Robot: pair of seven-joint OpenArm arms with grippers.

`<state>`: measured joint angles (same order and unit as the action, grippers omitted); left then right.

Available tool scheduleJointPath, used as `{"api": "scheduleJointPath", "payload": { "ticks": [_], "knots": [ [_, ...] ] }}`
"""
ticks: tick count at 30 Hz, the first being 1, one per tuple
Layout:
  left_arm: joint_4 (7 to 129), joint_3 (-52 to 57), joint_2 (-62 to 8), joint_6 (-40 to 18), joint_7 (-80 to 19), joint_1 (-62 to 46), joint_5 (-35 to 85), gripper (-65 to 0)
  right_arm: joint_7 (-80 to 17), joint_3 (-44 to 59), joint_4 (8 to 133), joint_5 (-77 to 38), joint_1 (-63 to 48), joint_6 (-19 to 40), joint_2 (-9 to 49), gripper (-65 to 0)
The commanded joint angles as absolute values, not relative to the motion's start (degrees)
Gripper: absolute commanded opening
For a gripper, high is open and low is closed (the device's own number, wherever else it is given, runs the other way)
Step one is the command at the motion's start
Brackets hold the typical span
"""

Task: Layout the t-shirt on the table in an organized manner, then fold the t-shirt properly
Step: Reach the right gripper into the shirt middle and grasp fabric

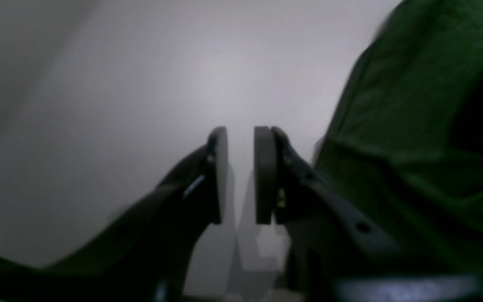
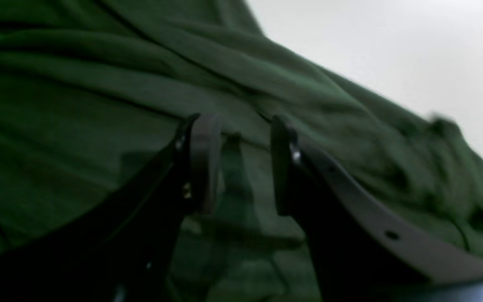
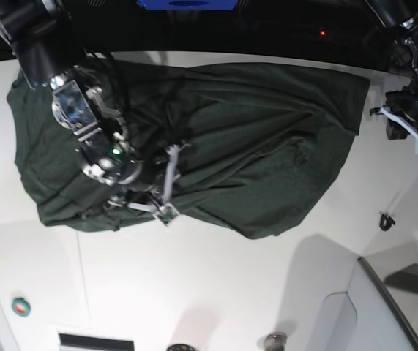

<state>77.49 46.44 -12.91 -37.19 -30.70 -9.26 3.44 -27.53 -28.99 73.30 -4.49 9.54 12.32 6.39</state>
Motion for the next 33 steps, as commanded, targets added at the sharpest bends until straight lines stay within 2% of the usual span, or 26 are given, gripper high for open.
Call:
{"api": "scheduleJointPath", "payload": {
  "ticks": [1,8,19,21,24,33],
  "knots": [
    [78.5,47.0,-14.1,-37.3,-29.6,-9.5,4.5,-55.0,-26.2,-29.4,72.0,-4.2,12.6,10.7,5.6,-45.5],
    [78.7,48.0,-14.2,-37.3,-29.6,-11.0,4.5,-55.0,-26.0,-30.4,58.4,-4.2,20.0,9.6,1.3,-45.5],
    [78.5,48.0,-14.1,-37.3,-29.6,-11.5,4.5,-55.0,-21.4,-30.0,45.1,-4.4,24.4,9.9,0.5,-46.2],
    [78.5,48.0,-14.1,-37.3,-29.6,-11.4,4.5,-55.0,-20.2,-30.0,43.4,-4.4,24.6,9.9,0.5,-50.6],
    [78.5,48.0,-14.1,-37.3,-29.6,-11.4,4.5,-55.0,-19.7,-29.9,43.5,-4.4,24.6,10.0,0.5,-65.0],
    [78.5,48.0,-14.1,-37.3,-29.6,-11.4,4.5,-55.0,-19.8,-29.8,51.5,-4.4,23.2,10.0,0.8,-63.3]
  ]
}}
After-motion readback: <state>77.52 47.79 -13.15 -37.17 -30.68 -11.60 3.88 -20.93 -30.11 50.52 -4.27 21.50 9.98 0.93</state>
